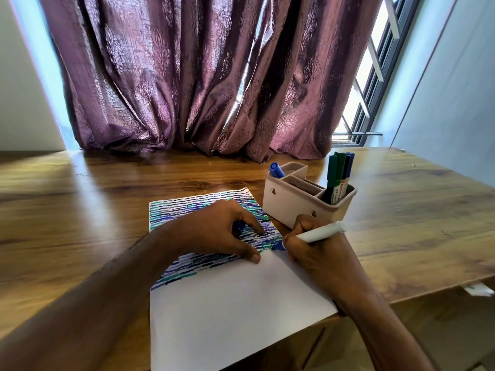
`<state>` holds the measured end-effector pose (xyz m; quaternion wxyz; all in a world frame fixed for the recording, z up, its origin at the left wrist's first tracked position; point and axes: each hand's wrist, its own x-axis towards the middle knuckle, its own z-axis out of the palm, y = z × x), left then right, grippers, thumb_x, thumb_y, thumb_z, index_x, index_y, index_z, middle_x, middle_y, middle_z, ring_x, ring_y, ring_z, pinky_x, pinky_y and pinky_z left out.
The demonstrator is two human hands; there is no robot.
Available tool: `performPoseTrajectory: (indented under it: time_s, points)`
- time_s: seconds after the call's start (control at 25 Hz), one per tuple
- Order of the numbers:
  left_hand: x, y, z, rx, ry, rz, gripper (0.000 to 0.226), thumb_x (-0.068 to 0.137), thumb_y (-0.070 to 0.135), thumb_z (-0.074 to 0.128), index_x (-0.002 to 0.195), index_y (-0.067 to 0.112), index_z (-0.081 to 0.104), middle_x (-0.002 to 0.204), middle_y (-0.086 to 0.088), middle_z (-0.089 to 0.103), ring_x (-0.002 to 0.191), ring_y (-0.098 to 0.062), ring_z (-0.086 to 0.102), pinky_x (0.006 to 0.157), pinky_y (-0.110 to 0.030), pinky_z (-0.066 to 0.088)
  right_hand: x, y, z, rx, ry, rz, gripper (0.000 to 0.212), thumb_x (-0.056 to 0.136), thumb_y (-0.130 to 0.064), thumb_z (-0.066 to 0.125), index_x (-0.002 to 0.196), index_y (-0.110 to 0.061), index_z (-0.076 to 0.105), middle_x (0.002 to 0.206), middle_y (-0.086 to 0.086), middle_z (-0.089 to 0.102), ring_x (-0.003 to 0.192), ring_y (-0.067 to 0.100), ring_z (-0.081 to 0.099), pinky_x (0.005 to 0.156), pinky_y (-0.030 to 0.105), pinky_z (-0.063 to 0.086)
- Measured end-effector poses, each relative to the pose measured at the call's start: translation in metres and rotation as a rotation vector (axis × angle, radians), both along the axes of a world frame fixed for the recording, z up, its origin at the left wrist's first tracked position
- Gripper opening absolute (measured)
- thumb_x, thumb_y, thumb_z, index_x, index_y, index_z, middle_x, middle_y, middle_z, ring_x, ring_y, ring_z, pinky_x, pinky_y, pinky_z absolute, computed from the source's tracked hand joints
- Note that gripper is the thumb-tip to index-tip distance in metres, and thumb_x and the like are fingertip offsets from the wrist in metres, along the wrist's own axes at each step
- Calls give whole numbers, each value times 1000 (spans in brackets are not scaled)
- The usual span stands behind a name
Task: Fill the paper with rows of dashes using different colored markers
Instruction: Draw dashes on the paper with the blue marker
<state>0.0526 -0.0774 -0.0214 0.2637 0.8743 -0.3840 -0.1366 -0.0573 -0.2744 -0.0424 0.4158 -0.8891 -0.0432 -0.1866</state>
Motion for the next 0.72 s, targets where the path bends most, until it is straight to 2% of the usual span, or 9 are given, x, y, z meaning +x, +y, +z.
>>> performPoseTrajectory:
  time_s: [0.24, 0.4, 0.52, 0.64, 0.72]
  points:
    - [0, -1, 0, 6, 6, 7, 54, 72, 48, 81, 123, 39, 64, 124, 13, 59, 104, -7, 57, 86, -19, 47, 0, 0, 1, -4, -5, -12, 23, 86, -22, 66, 70, -30, 52, 74, -15, 61, 77, -11, 59, 57, 6, 50]
    - [0, -2, 0, 8, 12, 4, 54, 72, 48, 80, 123, 39, 64, 129, 10, 59, 108, -8, 56, 91, -23, 49, 1, -1, -1, -30, -3, -23, 20, 86, -23, 66, 71, -28, 53, 75, -11, 62, 75, 1, 61, 54, 10, 50]
    - [0, -1, 0, 10, 10, 5, 55, 72, 48, 80, 124, 39, 64, 127, 11, 58, 108, -8, 55, 91, -23, 49, 1, -1, -1, -28, -18, -31, 23, 86, -23, 66, 70, -29, 51, 73, -13, 60, 75, -7, 59, 55, 8, 49]
    - [0, -1, 0, 15, 7, 7, 55, 73, 48, 80, 124, 39, 64, 128, 11, 58, 109, -8, 54, 91, -22, 48, 1, -1, -1, -43, -21, -36, 21, 86, -22, 66, 71, -26, 53, 75, -6, 64, 70, 10, 61, 53, 16, 49]
    - [0, -1, 0, 21, 1, 9, 55, 73, 47, 79, 125, 38, 64, 131, 10, 57, 111, -10, 54, 92, -22, 48, 2, -1, 1, -49, -16, -27, 22, 86, -21, 66, 70, -26, 52, 76, -3, 64, 68, 13, 60, 54, 16, 48]
